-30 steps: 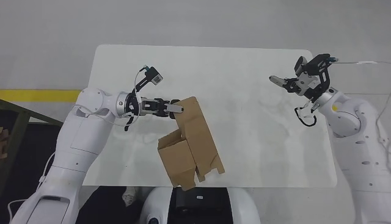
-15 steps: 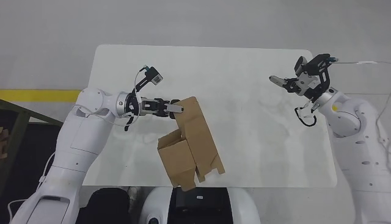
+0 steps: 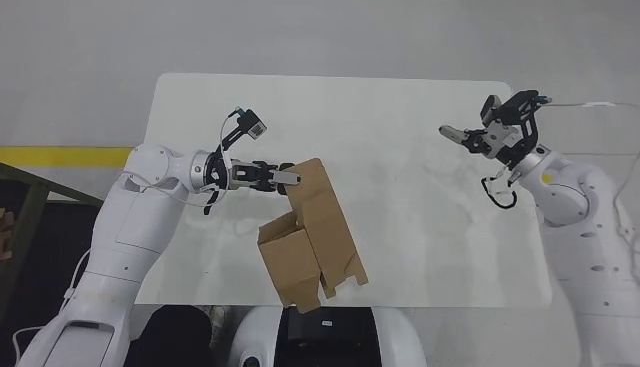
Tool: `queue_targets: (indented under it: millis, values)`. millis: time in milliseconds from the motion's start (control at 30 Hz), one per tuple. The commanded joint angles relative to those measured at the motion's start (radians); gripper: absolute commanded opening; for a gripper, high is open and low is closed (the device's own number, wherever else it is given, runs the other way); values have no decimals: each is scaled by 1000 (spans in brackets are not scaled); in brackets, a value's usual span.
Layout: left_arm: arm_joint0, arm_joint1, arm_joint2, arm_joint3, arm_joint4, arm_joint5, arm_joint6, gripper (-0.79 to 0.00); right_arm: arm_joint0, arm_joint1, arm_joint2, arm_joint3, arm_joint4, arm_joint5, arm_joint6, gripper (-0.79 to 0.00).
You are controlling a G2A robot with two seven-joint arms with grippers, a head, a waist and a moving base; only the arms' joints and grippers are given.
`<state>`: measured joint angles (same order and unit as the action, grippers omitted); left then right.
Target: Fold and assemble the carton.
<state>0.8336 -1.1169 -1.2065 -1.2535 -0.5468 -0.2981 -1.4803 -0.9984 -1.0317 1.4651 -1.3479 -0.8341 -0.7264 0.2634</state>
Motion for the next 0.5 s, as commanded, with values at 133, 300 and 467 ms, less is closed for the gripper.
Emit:
queue_targets:
  millis: [133, 300, 467]
  values:
    - [19, 5, -21, 15, -72, 36, -12, -785, -6, 6, -17, 14, 359, -74, 230, 0]
    - [-11, 6, 6, 47, -32, 22, -56, -785, -18, 18, -26, -19, 667, -10, 464, 0]
    - [-57, 2, 88, 77, -14, 14, -56, -785, -18, 29, -42, -62, 912, 99, 682, 0]
